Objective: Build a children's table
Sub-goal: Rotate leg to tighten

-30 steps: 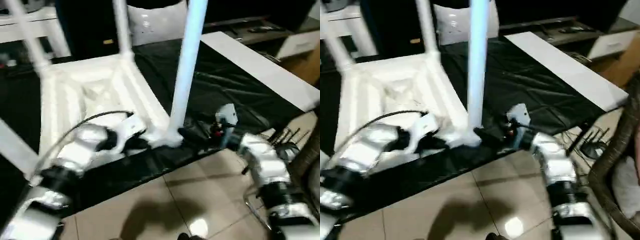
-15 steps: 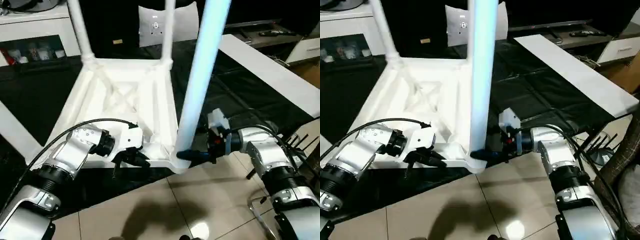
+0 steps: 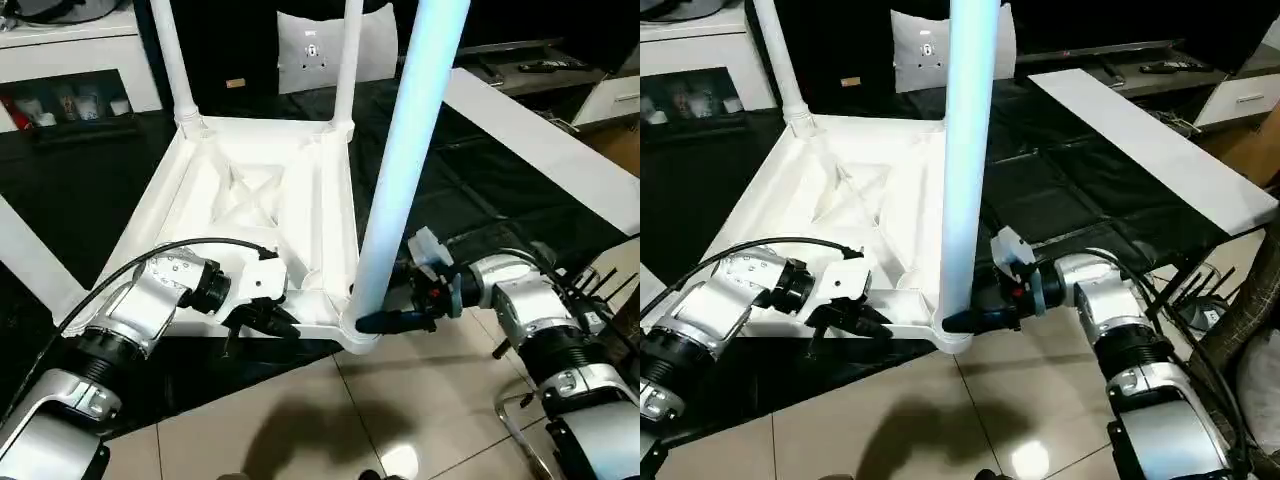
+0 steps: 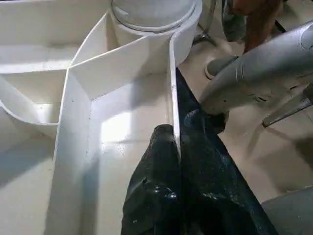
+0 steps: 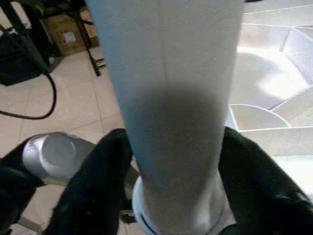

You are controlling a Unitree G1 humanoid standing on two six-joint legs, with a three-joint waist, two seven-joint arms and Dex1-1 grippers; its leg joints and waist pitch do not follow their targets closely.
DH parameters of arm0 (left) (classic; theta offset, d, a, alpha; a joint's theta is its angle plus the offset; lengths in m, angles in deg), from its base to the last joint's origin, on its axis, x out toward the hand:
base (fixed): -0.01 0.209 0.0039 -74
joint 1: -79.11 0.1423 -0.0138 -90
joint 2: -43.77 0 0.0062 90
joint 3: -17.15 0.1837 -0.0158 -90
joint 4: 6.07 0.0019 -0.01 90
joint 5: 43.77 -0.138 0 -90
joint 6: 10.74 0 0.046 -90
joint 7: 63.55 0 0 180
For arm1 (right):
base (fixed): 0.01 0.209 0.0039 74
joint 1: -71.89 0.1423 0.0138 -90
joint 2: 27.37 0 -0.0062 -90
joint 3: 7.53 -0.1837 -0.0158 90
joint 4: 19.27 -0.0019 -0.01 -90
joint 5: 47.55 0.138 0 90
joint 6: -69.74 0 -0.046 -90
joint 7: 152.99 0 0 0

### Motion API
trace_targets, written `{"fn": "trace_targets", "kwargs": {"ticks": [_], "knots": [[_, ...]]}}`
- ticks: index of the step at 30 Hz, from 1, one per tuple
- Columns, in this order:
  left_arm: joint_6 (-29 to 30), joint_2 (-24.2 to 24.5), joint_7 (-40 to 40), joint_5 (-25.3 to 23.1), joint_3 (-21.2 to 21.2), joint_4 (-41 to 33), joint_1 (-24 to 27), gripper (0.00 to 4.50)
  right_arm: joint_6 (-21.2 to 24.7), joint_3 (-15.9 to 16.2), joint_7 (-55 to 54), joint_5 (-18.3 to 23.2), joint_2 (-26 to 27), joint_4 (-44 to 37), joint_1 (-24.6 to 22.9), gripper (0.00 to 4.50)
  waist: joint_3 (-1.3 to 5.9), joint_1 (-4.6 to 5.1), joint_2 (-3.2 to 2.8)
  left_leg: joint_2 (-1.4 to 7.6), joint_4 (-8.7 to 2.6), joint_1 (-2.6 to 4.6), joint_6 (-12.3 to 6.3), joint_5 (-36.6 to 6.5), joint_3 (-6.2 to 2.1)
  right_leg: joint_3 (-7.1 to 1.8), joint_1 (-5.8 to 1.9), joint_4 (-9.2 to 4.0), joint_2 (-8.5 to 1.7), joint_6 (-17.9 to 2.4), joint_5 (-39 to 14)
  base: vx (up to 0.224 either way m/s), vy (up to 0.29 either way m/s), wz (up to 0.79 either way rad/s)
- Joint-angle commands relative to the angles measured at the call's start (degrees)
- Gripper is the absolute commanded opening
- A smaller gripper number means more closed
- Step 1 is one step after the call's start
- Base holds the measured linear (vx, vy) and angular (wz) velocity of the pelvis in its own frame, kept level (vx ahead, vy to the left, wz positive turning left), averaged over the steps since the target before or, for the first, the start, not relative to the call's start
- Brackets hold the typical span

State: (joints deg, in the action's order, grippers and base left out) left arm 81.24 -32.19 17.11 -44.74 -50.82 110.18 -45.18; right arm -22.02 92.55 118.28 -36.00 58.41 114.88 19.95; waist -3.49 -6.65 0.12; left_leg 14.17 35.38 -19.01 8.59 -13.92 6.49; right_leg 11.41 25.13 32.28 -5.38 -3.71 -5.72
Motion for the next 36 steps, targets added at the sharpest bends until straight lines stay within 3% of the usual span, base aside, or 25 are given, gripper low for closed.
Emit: {"fn": "trace_targets", "kwargs": {"ticks": [1,7,12,15,18,23,26,28,30,31,32,34,36], "knots": [[-1.4,-0.4,2.6,0.4,1.2,-1.1,-1.7,0.00,1.7,1.7,1.2,1.6,-0.3,-0.6,0.4,2.45,4.63,0.46,0.07,-0.81,-4.01,-1.17,-5.81,-1.3,2.54,-3.48,-5.21,-3.16,-2.58,-4.9,-23.3,0.000,0.000,0.00],[0.6,-0.2,2.0,0.8,0.6,-1.6,-1.3,0.00,4.7,1.8,1.2,3.2,-0.1,-1.8,-0.3,2.04,4.59,0.45,0.07,-0.92,-4.02,-1.15,-5.30,-1.9,2.59,-3.37,-5.23,-3.40,-2.60,-4.0,-24.8,0.000,0.000,0.00],[10.8,-2.0,-5.6,1.5,-2.9,-4.6,-0.6,0.00,10.1,-1.8,-6.8,3.1,2.9,-4.2,-1.8,1.99,4.53,0.56,-0.09,-0.75,-4.15,-1.08,-4.14,-1.8,2.51,-3.27,-5.27,-3.49,-2.71,-3.7,-25.1,0.000,0.000,0.00],[13.6,-3.1,-8.4,1.8,-4.1,-6.1,-0.1,0.00,9.8,-1.4,-9.5,3.4,3.5,-6.1,-3.4,1.99,4.36,1.14,0.08,-1.50,-3.98,-1.08,-3.75,-4.0,2.73,-2.68,-5.27,-4.43,-2.44,-1.5,-28.6,0.000,0.000,0.00],[21.2,-7.5,-18.7,2.2,-7.9,-9.4,1.3,0.00,11.1,-2.6,-22.0,1.4,7.4,-8.2,-5.8,1.99,4.33,2.26,0.23,-1.70,-3.87,-1.41,-3.24,-4.5,2.67,-2.12,-5.46,-4.87,-2.29,0.3,-30.0,0.000,0.000,0.00],[24.7,-10.7,-24.5,1.6,-9.1,-11.4,2.1,0.00,12.2,-5.1,-32.0,0.3,12.0,-8.1,-5.5,1.98,4.36,4.97,0.24,-2.56,-3.21,-1.67,-4.42,-7.7,2.61,-0.39,-5.43,-6.36,-1.73,4.0,-33.3,0.000,0.000,0.00],[26.4,-15.1,-32.1,0.5,-10.2,-10.6,1.2,0.00,11.7,-7.0,-48.1,-2.1,18.4,-4.6,-2.9,1.98,4.46,6.39,-0.08,-2.54,-2.90,-1.49,-4.26,-9.1,2.54,0.66,-5.28,-7.20,-1.43,5.8,-34.1,0.000,0.000,0.00],[26.1,-16.9,-35.6,-0.2,-10.8,-9.2,-0.1,0.00,11.6,-9.2,-56.4,-1.4,21.8,-1.4,-0.7,1.98,4.68,7.77,-0.82,-0.94,-3.54,-1.88,-4.63,-10.0,1.65,0.94,-6.41,-6.89,-2.09,5.2,-31.2,0.000,0.000,0.00],[26.7,-17.9,-37.7,-0.8,-11.1,-9.2,-0.7,0.00,11.9,-10.7,-60.7,-0.5,23.9,-0.1,0.4,1.98,4.81,8.18,-0.99,-0.16,-3.92,-1.47,-4.47,-10.4,1.37,0.33,-6.37,-6.35,-2.69,3.6,-28.6,0.000,0.000,0.00],[26.7,-18.4,-38.4,-1.1,-11.1,-9.1,-1.0,0.00,11.4,-10.8,-61.6,-0.6,24.6,0.3,0.8,1.98,4.87,8.01,-0.89,-0.72,-3.82,-1.09,-4.60,-9.9,1.75,-0.10,-6.02,-6.26,-2.87,2.2,-27.5,0.000,0.000,0.00],[27.5,-19.3,-39.8,-1.3,-11.2,-9.6,-1.4,0.00,9.8,-10.8,-63.3,-1.6,25.9,0.9,1.4,2.54,4.90,7.97,-0.80,-0.97,-3.82,-1.20,-4.62,-9.0,1.90,-0.36,-5.91,-6.01,-2.97,1.3,-26.9,0.000,0.000,0.00],[27.4,-19.6,-40.3,-1.5,-10.8,-9.8,-1.7,0.00,7.6,-9.7,-64.8,-4.0,26.4,2.0,2.0,2.68,5.08,7.46,-0.35,-1.38,-3.83,-1.55,-4.92,-5.0,2.16,-1.11,-5.82,-5.07,-3.09,-1.5,-24.7,0.000,0.000,0.00],[27.2,-19.5,-40.2,-1.6,-10.6,-9.7,-1.7,0.00,7.4,-9.6,-65.1,-4.2,26.4,2.1,2.0,2.68,5.28,7.08,-0.30,-1.46,-3.71,-1.70,-5.48,-2.4,2.19,-1.64,-5.74,-4.21,-3.04,-2.9,-22.2,0.000,0.000,0.00]]}}
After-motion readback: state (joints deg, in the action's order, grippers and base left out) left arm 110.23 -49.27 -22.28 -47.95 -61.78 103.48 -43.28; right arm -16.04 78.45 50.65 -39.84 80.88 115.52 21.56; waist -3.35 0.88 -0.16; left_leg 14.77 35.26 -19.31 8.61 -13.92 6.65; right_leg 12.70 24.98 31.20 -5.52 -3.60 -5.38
